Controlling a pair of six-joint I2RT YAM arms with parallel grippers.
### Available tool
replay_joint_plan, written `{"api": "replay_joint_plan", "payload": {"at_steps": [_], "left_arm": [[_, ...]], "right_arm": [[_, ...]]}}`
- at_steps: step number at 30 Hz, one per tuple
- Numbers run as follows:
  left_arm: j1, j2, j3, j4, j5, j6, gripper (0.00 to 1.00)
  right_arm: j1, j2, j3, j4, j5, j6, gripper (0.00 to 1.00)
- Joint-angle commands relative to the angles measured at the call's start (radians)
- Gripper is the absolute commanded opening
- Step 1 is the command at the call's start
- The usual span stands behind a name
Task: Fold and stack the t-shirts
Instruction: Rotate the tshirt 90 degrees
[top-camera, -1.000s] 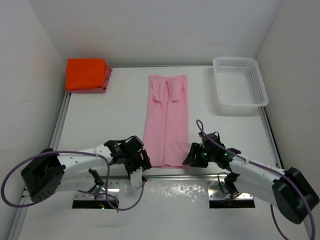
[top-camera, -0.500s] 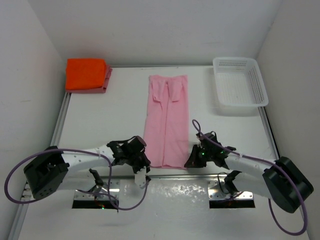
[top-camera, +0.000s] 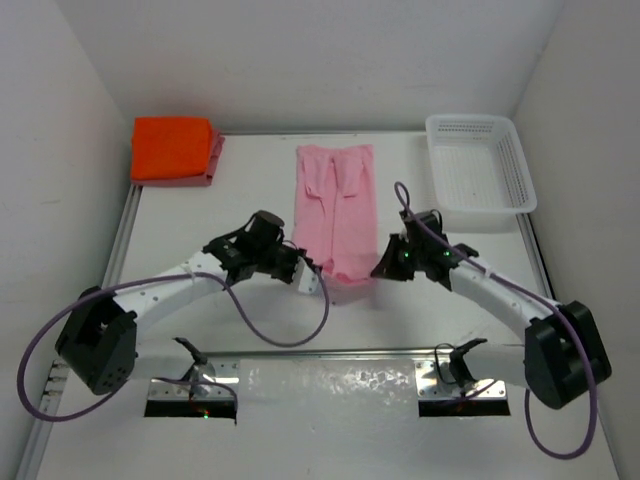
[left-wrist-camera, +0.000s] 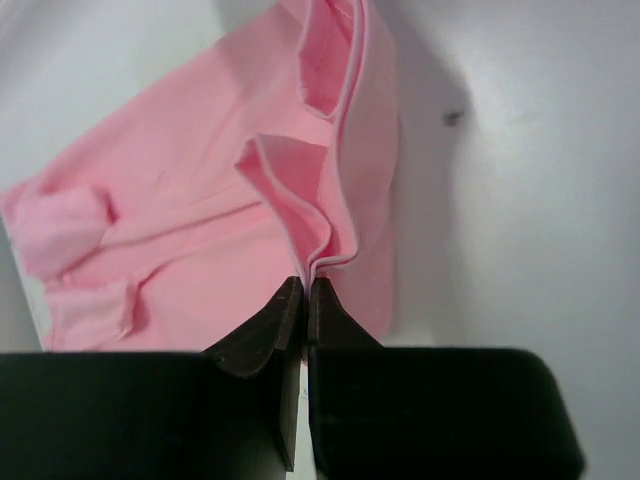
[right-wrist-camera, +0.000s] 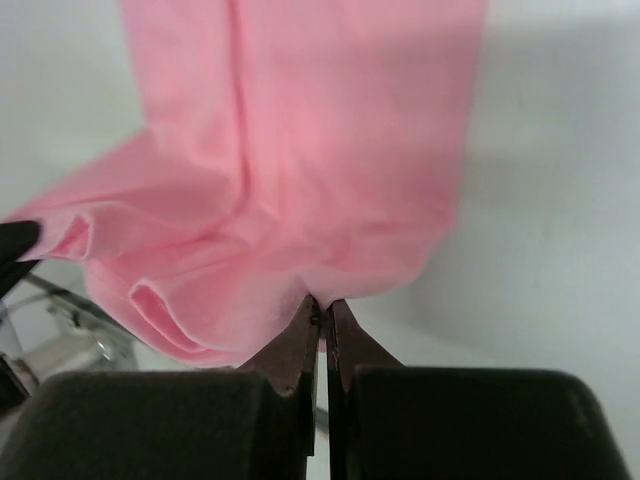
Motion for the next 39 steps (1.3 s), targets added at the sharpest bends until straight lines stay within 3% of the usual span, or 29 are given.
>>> {"api": "replay_joint_plan", "payload": {"at_steps": [1, 8, 20, 37, 39], "left_arm": [[0.075, 0.046, 0.111, 0.019, 0.069, -0.126, 0.00], [0.196, 0.220, 0.309, 0.085, 0.081, -0.239, 0.00], [0.320, 0.547, 0.600, 0.137, 0.092, -0.222, 0.00], [0.369, 0.771, 0.679, 0.244, 0.106, -0.220, 0.00], [0.372, 0.796, 0.688, 0.264, 0.086, -0.228, 0.08]], "right_arm": [[-0.041, 0.081, 0.174, -0.016, -0.026, -0.079, 0.00], [-0.147, 0.271, 0.416, -0.017, -0.060, -0.105, 0.00], [-0.250, 0.610, 0.744, 0.010, -0.078, -0.103, 0.00], [-0.270, 0.894, 0.956, -0.040, -0.032, -0.125, 0.00], [-0.278, 0.920, 0.965, -0.038, -0.023, -0.130, 0.04]]}}
